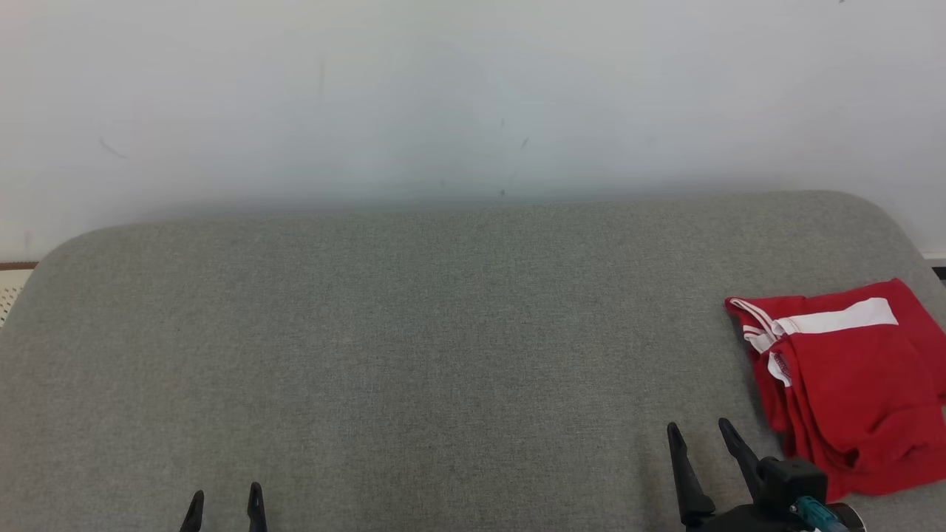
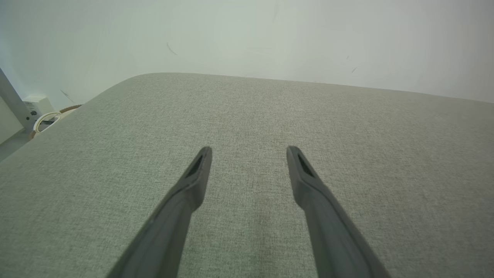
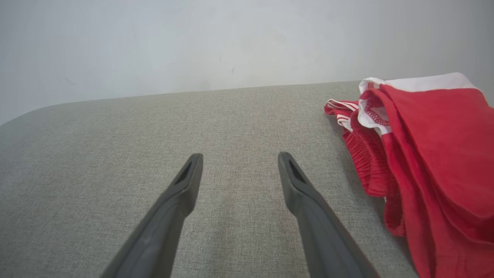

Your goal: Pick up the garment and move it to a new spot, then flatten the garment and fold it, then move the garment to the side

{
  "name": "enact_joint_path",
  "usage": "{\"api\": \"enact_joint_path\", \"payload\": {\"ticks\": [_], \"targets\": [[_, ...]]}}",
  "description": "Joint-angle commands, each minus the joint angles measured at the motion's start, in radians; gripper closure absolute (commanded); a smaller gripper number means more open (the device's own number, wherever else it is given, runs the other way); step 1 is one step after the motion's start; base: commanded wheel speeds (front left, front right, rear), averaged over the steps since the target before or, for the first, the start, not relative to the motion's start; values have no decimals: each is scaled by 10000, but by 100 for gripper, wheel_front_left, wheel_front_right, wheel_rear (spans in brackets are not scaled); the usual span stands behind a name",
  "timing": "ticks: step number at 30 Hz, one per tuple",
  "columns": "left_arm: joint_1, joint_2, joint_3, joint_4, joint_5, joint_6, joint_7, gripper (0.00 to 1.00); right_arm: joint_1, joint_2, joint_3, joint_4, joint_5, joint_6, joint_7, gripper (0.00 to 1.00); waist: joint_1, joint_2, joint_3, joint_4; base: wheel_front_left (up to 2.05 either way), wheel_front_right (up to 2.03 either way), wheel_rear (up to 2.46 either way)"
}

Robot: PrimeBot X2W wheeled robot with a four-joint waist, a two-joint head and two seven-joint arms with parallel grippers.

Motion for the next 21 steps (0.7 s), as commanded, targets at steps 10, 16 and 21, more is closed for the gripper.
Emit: {"api": "enact_joint_path", "payload": {"ticks": [10,16,21], "targets": [[-207,20,133,-84,-22,-149,-1,0,-307,20,45,-176,-36,-1,-2,0,-1,-1,48,57,0,0,0],[-227,20,186,-76,-28,-177,-1,0,-344,23,90,-180,-31,-1,-2,0,-1,-1,77,90,0,0,0],[-250,21,214,-59,-35,-213,-1,0,-378,20,120,-184,-21,-1,-2,0,-1,-1,97,108,0,0,0]]}}
